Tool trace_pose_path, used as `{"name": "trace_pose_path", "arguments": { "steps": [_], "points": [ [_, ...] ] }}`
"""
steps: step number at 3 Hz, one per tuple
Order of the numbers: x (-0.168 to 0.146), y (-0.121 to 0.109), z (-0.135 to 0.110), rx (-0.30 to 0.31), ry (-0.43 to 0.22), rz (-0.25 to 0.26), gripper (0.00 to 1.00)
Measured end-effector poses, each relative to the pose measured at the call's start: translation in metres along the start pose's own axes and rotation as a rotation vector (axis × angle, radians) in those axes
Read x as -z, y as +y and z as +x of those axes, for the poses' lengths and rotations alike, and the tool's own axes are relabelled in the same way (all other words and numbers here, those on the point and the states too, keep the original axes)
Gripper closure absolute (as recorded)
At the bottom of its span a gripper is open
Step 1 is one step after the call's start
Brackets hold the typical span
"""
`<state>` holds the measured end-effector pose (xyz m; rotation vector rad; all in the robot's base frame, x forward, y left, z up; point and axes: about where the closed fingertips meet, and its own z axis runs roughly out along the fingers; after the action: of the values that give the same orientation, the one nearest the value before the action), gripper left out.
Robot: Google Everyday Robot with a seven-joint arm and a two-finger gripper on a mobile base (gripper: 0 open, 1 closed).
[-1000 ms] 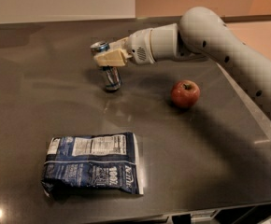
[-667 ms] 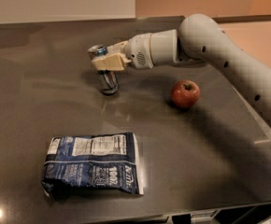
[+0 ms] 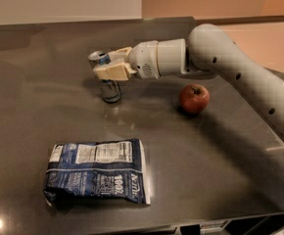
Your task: Place redbull can upright
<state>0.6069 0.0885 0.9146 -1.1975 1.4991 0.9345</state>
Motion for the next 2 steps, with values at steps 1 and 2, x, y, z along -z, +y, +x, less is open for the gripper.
{"name": "trace_pose_path", "arguments": {
  "steps": [1,2],
  "points": [
    [0.0009,0.0068,-0.0006,0.035,-0.012,-0.012,0.36],
    [0.0036,0.0071,-0.001,0.04,-0.029,-0.005,0.13]
  ]
}}
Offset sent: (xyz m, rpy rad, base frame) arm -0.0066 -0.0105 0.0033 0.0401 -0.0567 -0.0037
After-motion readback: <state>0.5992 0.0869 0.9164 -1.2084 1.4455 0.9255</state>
